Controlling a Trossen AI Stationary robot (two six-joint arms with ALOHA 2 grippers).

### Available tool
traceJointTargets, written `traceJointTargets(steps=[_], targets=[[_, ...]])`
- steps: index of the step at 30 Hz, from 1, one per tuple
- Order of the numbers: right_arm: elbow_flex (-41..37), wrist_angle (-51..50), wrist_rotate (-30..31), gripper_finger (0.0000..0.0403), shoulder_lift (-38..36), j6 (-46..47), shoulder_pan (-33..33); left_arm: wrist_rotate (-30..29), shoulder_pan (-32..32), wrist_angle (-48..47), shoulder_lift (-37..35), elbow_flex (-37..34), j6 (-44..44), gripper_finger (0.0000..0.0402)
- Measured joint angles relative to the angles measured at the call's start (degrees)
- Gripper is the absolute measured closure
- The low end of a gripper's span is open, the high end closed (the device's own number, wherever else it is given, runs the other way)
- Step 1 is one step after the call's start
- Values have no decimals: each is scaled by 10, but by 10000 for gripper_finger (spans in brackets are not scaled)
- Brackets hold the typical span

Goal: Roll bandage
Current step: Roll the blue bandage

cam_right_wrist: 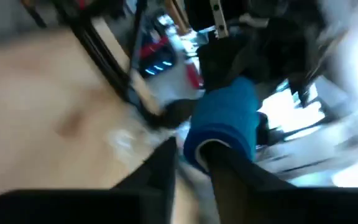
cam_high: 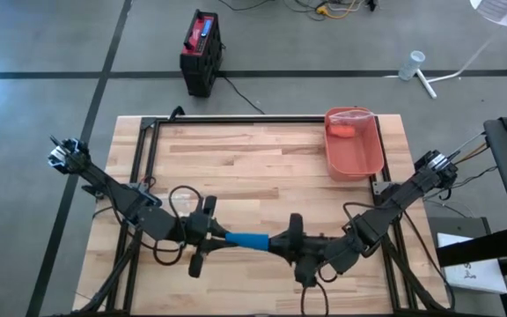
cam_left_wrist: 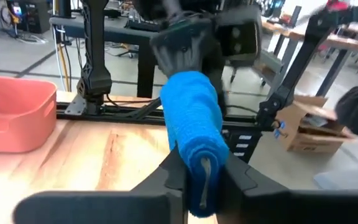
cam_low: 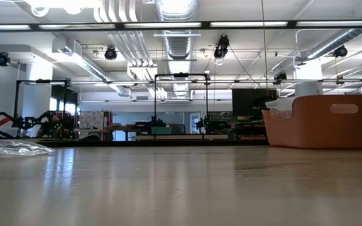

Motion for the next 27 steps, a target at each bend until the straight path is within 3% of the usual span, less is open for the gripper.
traceJointTargets(steps=[4, 8, 15, 21, 27], targets=[[-7, -42, -39, 282, 1, 238, 0, -9, 0, -4, 0, 0, 35, 360], [-13, -73, -27, 239, 1, 373, 12, -41, 0, -11, -1, 2, 74, 376], [25, -45, 69, 213, -3, 349, 52, -60, 1, -4, -4, 5, 100, 375], [29, 70, 65, 220, 2, 278, 38, -89, 1, -3, -4, 4, 103, 372], [29, 64, 54, 238, 14, 325, -9, -90, 0, 17, -4, 4, 110, 374]])
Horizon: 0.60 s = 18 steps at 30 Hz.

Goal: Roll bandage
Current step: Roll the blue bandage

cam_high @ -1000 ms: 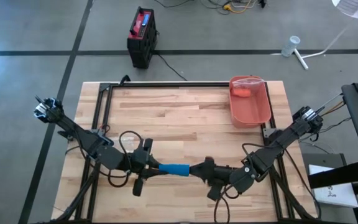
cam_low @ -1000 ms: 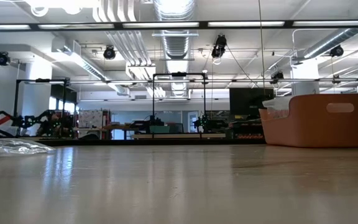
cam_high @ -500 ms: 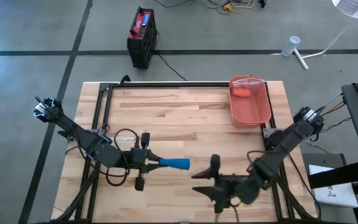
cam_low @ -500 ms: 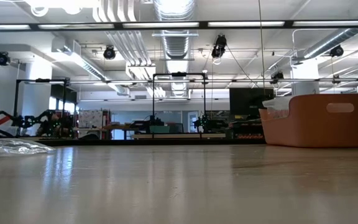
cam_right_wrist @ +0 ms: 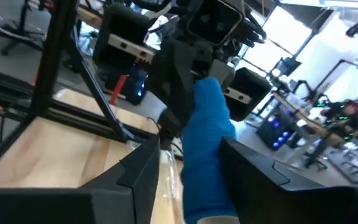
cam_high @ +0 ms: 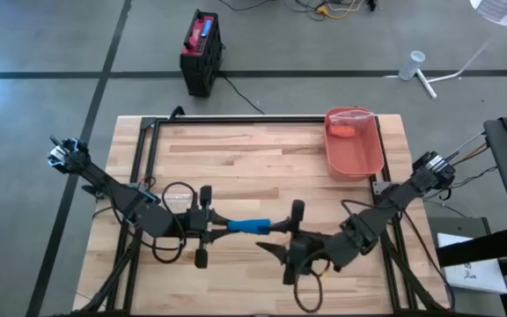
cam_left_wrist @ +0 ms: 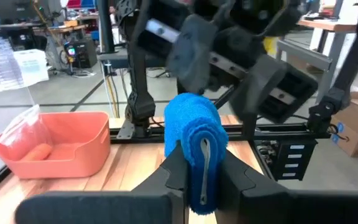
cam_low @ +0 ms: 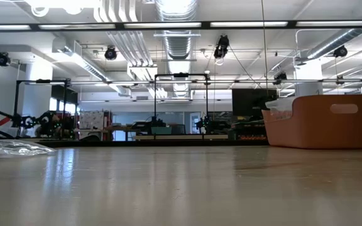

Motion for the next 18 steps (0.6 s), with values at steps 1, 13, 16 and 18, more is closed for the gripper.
traceJointTargets(steps=[1, 13, 16, 18], targets=[[0, -1, -9, 242, 0, 9, -7, 5, -1, 2, 0, 0, 5, 372], [16, -136, -201, 357, -23, 233, -70, 51, -17, 4, 32, -1, 45, 372], [24, -177, -229, 387, -28, 286, -79, 55, -20, -2, 33, -2, 48, 374], [24, -195, -230, 399, -35, 300, -79, 52, -25, -1, 33, -2, 50, 378]])
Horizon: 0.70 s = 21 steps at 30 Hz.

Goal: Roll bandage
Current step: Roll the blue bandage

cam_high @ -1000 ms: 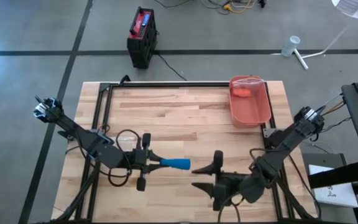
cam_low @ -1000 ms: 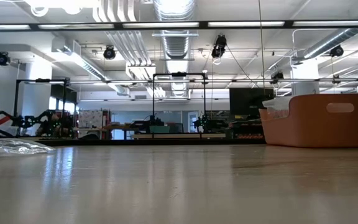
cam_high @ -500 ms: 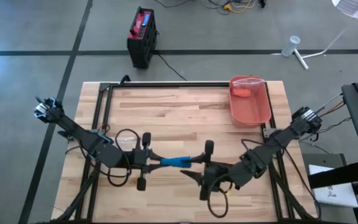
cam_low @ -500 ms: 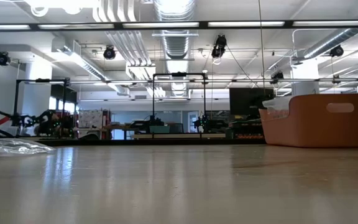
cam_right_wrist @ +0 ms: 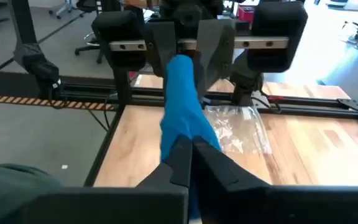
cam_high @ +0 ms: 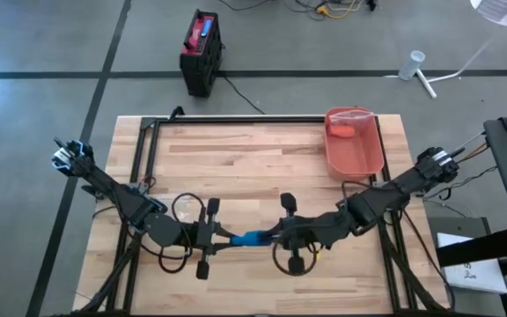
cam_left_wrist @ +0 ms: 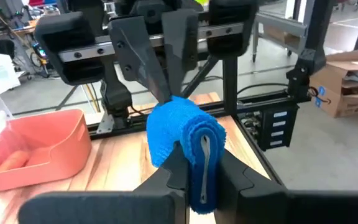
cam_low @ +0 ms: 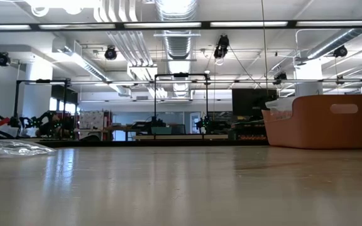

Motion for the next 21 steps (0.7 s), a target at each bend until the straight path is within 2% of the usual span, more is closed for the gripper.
traceJointTargets(steps=[3, 6, 11, 17, 21], targets=[[0, -16, 5, 398, -12, -12, 0, 8, -7, 6, 0, 0, -1, 379], [-2, -17, 17, 380, -23, -31, -1, 18, -12, 15, -2, 2, -18, 373], [-2, 2, 28, 329, -32, -74, 18, -40, -8, 17, -2, 2, -50, 376], [-4, 72, 130, 274, -30, -187, 75, -80, -8, 7, -5, 1, -66, 372], [-19, 119, 157, 250, -13, -213, 88, -83, -5, 16, -5, 1, -64, 373]])
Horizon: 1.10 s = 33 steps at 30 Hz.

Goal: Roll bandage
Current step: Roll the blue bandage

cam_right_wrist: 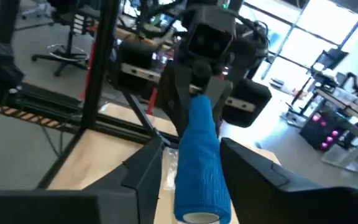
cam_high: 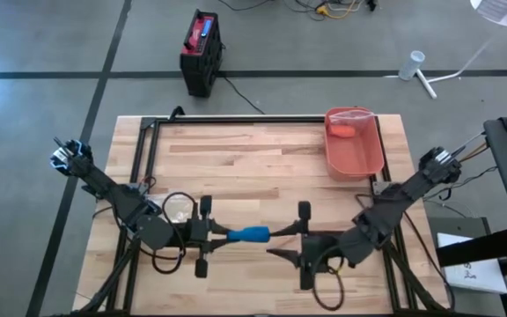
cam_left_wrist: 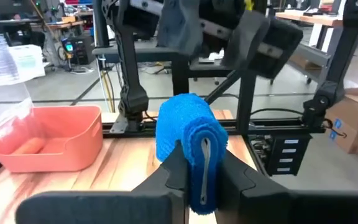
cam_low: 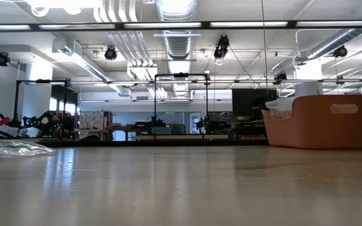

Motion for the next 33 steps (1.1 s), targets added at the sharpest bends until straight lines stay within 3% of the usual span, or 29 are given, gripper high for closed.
traceJointTargets(steps=[7, 14, 17, 23, 33], targets=[[-2, 10, 103, 235, 49, -46, -2, 3, -1, 15, 5, 0, 3, 370], [-2, -12, 105, 240, 43, 2, -14, 13, -16, 23, 6, 0, 33, 376], [-2, -49, 73, 250, 26, 57, -21, 10, -25, 25, 6, 0, 57, 376], [-2, -78, -116, 284, 4, 129, -52, 33, -34, 24, 7, 0, 76, 373], [-2, -96, -137, 337, 7, 118, -62, 30, -35, 24, 7, -1, 74, 371]])
